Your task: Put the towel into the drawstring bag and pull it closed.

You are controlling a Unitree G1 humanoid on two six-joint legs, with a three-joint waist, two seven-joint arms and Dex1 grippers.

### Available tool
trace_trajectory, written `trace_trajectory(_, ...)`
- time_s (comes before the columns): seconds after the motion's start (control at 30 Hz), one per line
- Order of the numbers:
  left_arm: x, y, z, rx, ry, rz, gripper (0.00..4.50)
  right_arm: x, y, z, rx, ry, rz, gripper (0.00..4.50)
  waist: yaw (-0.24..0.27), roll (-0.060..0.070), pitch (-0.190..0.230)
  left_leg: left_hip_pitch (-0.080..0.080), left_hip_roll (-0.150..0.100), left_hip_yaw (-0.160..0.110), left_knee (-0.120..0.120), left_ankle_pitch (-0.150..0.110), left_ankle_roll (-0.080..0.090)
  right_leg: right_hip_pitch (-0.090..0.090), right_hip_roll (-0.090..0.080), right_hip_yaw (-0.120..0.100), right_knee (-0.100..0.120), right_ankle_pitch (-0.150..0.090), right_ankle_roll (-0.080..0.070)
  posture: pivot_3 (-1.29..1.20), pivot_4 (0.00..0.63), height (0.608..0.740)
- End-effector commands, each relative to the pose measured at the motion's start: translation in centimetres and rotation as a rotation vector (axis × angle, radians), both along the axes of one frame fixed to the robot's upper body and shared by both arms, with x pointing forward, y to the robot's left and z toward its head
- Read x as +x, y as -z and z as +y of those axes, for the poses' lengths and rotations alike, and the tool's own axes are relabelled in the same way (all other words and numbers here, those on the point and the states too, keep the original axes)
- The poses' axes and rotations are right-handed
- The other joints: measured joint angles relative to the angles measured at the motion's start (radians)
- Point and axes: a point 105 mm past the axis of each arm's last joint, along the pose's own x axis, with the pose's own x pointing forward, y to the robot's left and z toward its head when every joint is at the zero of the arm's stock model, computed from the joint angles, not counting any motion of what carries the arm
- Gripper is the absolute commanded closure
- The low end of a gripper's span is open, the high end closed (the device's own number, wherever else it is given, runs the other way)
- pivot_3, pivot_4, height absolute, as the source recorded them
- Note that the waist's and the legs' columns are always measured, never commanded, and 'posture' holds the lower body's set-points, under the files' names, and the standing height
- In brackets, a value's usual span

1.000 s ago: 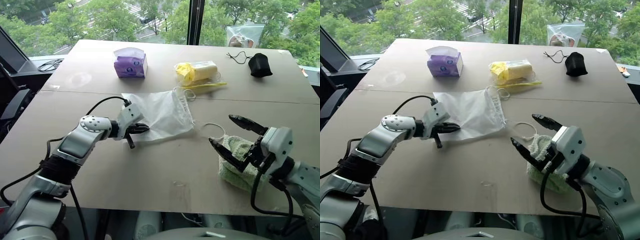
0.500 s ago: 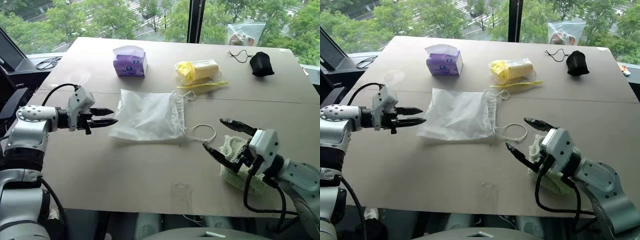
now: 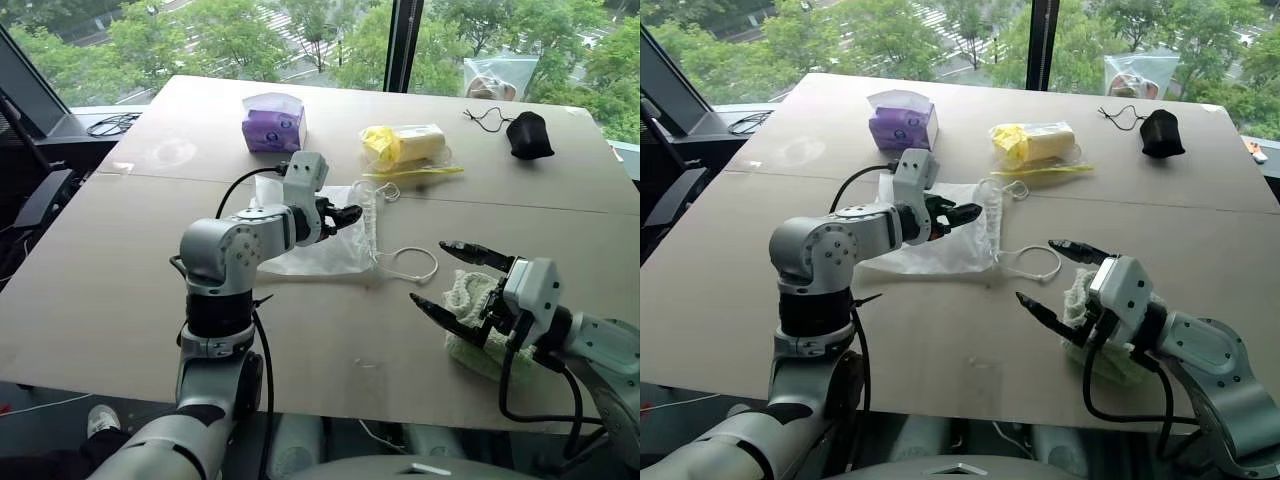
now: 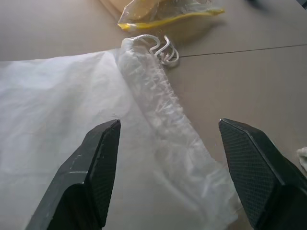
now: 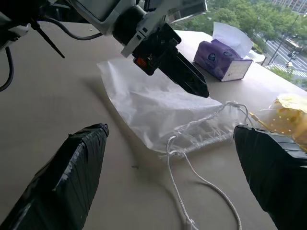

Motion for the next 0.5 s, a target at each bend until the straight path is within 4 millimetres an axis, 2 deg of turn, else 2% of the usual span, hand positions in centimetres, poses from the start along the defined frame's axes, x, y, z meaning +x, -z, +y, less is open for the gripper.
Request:
trace_trajectory(0.03,2.1,-0.2,-1.2,0.070,-0.056,-0.031,1.19,-0.2,-1.1,0.2,0.006,0.007,-0.059,0.00,-0.002,0.000,0.000,0.000,-0.003,-0.007,-0.001,0.000,0.000,0.000,0.000,0.000,0.000,0.000,0.000,0.00,0.150,0.740)
trace_trajectory(0.13,2.9,0.8,-1.7,0.168,-0.075,-0.029,1.19,-0.4,-1.1,0.1,0.004,0.026,-0.063,0.00,-0.002,0.000,0.000,-0.001,-0.004,-0.010,-0.003,0.000,0.000,-0.001,0.001,0.000,0.000,0.000,-0.001,0.00,0.150,0.740)
trace_trajectory(0.23,2.9,1.7,-2.6,0.242,-0.039,-0.037,1.19,-0.4,-1.3,0.0,0.012,0.058,-0.072,0.00,-0.002,0.001,0.000,-0.002,-0.005,-0.010,-0.003,0.000,-0.001,-0.002,0.001,0.001,-0.001,0.000,-0.001,0.00,0.150,0.740)
trace_trajectory(0.27,2.8,1.8,-2.7,0.255,-0.030,-0.037,1.68,-0.5,-1.3,0.0,0.011,0.065,-0.074,0.00,-0.001,0.001,0.000,-0.003,-0.005,-0.010,-0.003,0.000,-0.001,-0.002,0.000,0.001,-0.002,0.000,0.000,0.00,0.150,0.740)
trace_trajectory(0.33,2.5,2.2,-2.8,0.282,0.004,-0.034,2.35,-0.7,-1.4,-0.1,0.014,0.083,-0.073,0.00,0.002,0.001,0.000,-0.003,-0.005,-0.010,-0.003,0.000,-0.001,-0.002,-0.001,0.001,-0.002,-0.001,0.001,0.00,0.150,0.740)
trace_trajectory(0.47,2.4,2.7,-2.3,0.335,0.062,-0.057,4.41,-0.7,-0.8,-0.4,0.000,0.127,-0.043,0.00,0.002,0.001,0.000,-0.003,-0.005,-0.010,-0.003,0.000,-0.001,-0.002,-0.002,0.001,-0.001,-0.001,0.001,0.00,0.150,0.740)
trace_trajectory(0.5,2.5,2.7,-2.2,0.346,0.088,-0.067,4.46,-0.5,-0.4,-0.5,-0.025,0.150,-0.025,0.00,0.002,0.001,0.000,-0.002,-0.005,-0.010,-0.003,0.000,-0.001,-0.002,-0.001,0.001,-0.001,-0.001,0.001,0.00,0.150,0.740)
